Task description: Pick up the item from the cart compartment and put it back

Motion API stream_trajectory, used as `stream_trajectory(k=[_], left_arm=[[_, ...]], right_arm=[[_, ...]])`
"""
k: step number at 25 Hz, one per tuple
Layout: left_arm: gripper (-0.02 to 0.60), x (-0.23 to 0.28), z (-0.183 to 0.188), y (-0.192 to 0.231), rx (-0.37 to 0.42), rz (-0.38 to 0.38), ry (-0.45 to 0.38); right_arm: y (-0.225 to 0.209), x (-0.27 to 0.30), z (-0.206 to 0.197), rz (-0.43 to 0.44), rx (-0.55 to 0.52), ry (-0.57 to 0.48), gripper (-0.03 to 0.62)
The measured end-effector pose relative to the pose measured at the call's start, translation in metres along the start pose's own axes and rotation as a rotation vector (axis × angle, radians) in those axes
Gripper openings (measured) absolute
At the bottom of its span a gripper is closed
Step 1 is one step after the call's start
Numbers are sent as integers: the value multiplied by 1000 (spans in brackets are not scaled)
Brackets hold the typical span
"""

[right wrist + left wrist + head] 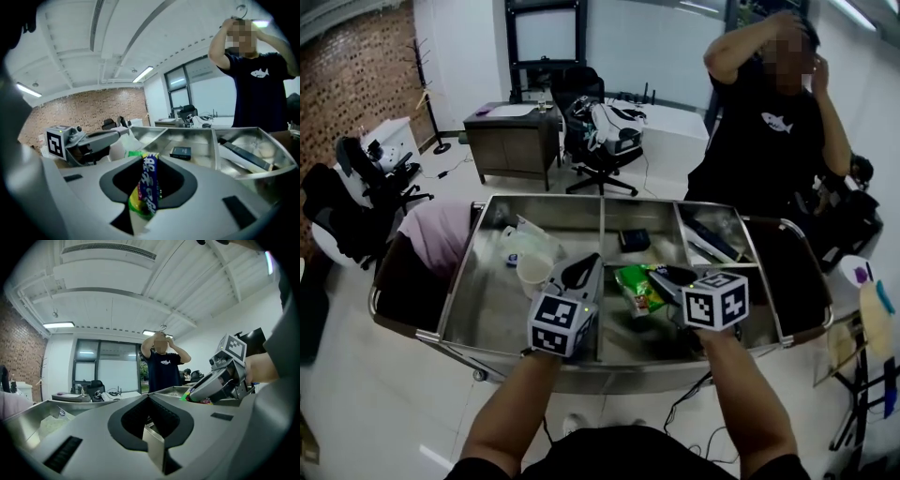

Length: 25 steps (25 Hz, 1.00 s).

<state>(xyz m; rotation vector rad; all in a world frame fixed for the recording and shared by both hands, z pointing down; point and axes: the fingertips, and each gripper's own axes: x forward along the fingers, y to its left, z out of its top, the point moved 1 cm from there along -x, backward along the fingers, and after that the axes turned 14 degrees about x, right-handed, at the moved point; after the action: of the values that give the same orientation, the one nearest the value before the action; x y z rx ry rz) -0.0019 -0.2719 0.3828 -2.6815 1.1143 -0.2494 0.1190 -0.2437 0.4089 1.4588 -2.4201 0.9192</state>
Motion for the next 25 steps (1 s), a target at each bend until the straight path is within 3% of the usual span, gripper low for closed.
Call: stream_trajectory(k=[8, 15, 20, 25], left_arm=[[0, -4, 10, 7, 20, 30, 2], [0, -39, 67, -8, -7, 23, -91], [0, -67, 78, -36, -29, -14, -79], [0, -91, 72, -50, -72, -15, -77]], right_arm=[[14, -47, 26, 62, 29, -188, 112], [32, -107, 33, 96, 2, -365, 112], [41, -140, 27, 97, -10, -425, 113], [40, -157, 2, 65, -9, -422, 112]])
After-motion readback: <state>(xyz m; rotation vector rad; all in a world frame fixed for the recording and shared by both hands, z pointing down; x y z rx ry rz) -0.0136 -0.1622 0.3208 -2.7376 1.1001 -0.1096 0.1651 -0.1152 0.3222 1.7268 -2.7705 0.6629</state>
